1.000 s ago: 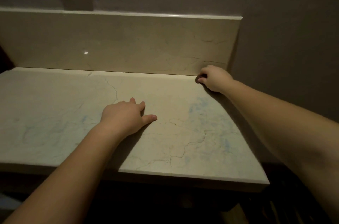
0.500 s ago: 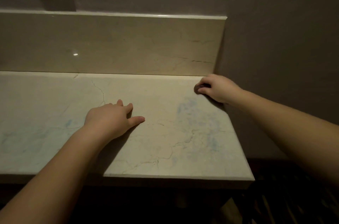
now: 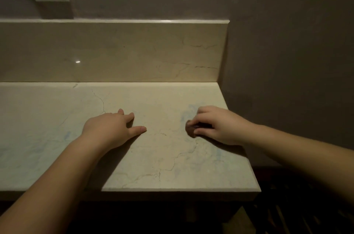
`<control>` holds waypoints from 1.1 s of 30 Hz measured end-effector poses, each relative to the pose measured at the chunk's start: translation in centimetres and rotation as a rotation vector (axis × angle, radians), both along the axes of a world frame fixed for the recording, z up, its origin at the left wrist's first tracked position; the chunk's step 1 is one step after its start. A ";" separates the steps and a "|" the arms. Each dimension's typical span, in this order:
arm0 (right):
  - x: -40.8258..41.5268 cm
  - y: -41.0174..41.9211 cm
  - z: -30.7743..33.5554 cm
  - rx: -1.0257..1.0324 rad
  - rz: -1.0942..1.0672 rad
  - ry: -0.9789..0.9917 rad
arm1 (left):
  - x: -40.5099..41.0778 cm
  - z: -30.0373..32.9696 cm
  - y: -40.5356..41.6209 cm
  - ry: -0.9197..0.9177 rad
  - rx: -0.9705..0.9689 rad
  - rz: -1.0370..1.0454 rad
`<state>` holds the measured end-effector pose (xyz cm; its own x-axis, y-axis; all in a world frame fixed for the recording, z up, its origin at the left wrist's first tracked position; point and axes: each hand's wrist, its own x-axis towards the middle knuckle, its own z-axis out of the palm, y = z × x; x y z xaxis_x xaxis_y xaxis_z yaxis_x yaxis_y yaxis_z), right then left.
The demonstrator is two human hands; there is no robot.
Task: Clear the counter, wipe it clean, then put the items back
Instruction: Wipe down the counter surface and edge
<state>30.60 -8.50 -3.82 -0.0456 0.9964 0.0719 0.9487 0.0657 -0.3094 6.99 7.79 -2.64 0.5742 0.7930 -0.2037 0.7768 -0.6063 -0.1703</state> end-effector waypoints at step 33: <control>9.8 5.5 -1.5 0.173 -0.632 0.263 | -0.2 -0.3 -1.4 -0.065 0.053 0.020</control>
